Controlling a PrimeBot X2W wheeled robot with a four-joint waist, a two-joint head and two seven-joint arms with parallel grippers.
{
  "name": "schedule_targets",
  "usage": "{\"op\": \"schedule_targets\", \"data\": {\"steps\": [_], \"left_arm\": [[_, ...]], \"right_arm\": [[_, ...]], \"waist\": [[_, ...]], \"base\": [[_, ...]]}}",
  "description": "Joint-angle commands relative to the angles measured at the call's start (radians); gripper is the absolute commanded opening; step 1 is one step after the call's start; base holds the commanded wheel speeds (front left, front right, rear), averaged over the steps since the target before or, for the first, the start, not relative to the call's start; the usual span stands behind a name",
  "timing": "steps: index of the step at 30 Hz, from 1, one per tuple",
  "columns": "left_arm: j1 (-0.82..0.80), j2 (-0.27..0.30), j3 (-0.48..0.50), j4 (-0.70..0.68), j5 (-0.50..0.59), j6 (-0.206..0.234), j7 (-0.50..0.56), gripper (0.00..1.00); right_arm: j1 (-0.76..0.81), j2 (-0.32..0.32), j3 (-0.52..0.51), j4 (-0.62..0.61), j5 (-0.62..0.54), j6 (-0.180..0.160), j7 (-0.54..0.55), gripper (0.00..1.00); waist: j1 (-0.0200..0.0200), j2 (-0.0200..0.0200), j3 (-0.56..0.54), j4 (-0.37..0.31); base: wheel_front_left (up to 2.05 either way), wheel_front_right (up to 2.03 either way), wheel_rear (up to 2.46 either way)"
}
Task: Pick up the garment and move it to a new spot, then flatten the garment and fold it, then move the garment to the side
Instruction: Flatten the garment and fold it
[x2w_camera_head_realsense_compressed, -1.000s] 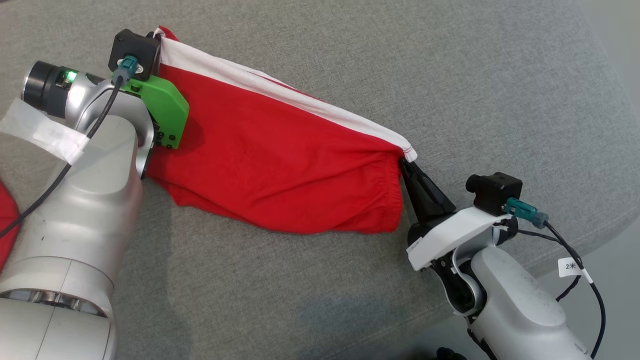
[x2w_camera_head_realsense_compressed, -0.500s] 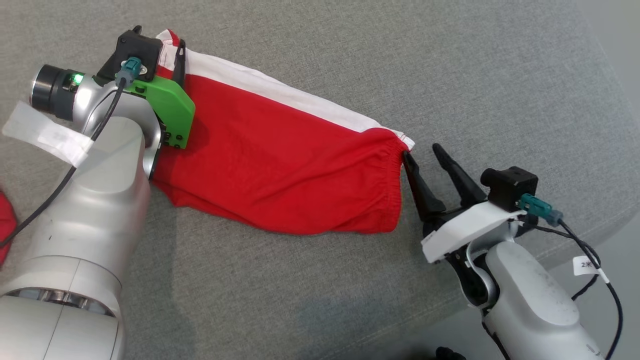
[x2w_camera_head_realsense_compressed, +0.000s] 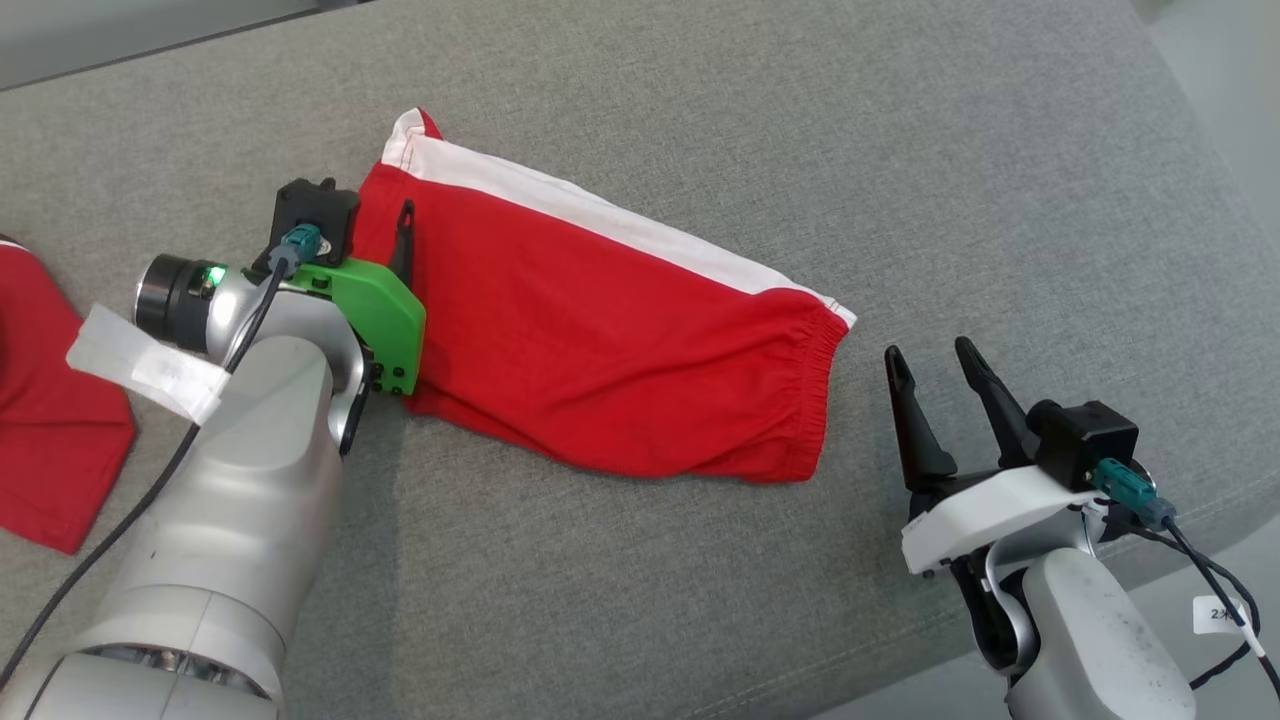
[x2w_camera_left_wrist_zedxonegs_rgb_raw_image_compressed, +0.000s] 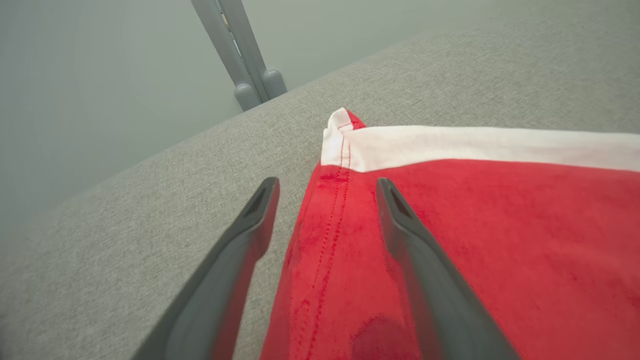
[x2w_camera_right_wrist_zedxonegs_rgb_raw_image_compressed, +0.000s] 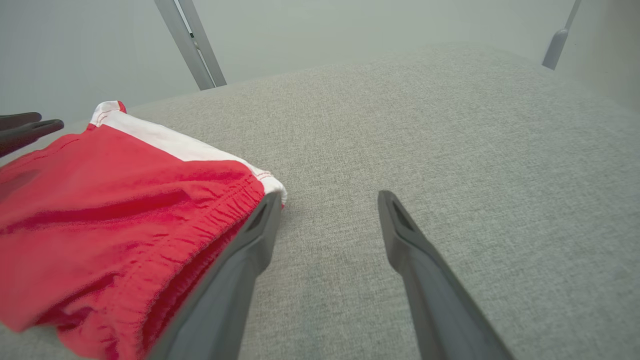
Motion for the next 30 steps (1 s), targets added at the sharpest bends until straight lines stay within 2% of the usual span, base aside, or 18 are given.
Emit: {"op": "schedule_targets", "data": {"steps": [1, 4, 8, 14, 15, 16, 18, 19, 25, 30], "left_arm": [[0.025, -0.004, 0.005, 0.009, -0.011, 0.000, -0.002, 1.00], [0.059, -0.004, 0.020, 0.021, -0.035, 0.011, 0.008, 1.00], [0.082, 0.008, 0.027, 0.034, -0.053, 0.019, 0.045, 1.00], [0.104, 0.009, 0.039, 0.042, -0.077, 0.034, 0.092, 1.00], [0.107, 0.006, 0.036, 0.043, -0.078, 0.035, 0.097, 0.95], [0.110, 0.002, 0.034, 0.044, -0.080, 0.035, 0.100, 0.51], [0.116, -0.004, 0.030, 0.046, -0.082, 0.030, 0.110, 0.09], [0.120, -0.006, 0.029, 0.046, -0.086, 0.027, 0.114, 0.00], [0.142, -0.009, 0.025, 0.050, -0.101, 0.018, 0.144, 0.00], [0.169, -0.023, 0.048, 0.045, -0.136, 0.015, 0.090, 0.00]], "right_arm": [[0.018, 0.001, -0.003, 0.001, -0.006, -0.001, -0.002, 1.00], [0.034, 0.003, 0.001, 0.009, 0.008, -0.001, -0.003, 1.00], [0.033, 0.001, 0.073, 0.043, 0.015, -0.001, -0.003, 1.00], [0.018, -0.010, 0.095, 0.057, 0.026, -0.001, -0.002, 1.00], [0.018, -0.011, 0.096, 0.058, 0.028, -0.001, -0.002, 1.00], [0.020, -0.011, 0.095, 0.059, 0.028, -0.001, -0.003, 1.00], [0.026, -0.010, 0.093, 0.063, 0.026, -0.001, -0.003, 1.00], [0.028, -0.009, 0.091, 0.065, 0.026, -0.001, -0.003, 1.00], [0.024, -0.008, 0.091, 0.058, 0.038, -0.001, -0.002, 1.00], [0.043, -0.009, 0.069, 0.050, 0.043, -0.001, -0.002, 1.00]], "waist": [[0.0000, -0.0001, -0.030, 0.021], [0.0000, -0.0001, -0.040, 0.023], [0.0000, -0.0001, -0.041, 0.016], [0.0000, -0.0001, -0.038, 0.003], [0.0000, -0.0001, -0.038, 0.003], [0.0000, -0.0001, -0.040, 0.003], [0.0000, -0.0001, -0.044, 0.006], [0.0000, -0.0001, -0.048, 0.009], [0.0000, -0.0001, -0.070, 0.029], [0.0000, -0.0001, -0.112, 0.058]], "base": [[0.00, 0.00, 0.00], [0.00, 0.00, 0.00], [0.00, 0.00, 0.00], [0.00, 0.00, 0.00], [0.00, 0.00, 0.00], [0.00, 0.00, 0.00], [0.00, 0.00, 0.00], [0.00, 0.00, 0.00], [0.00, 0.00, 0.00], [0.00, 0.00, 0.00]]}}
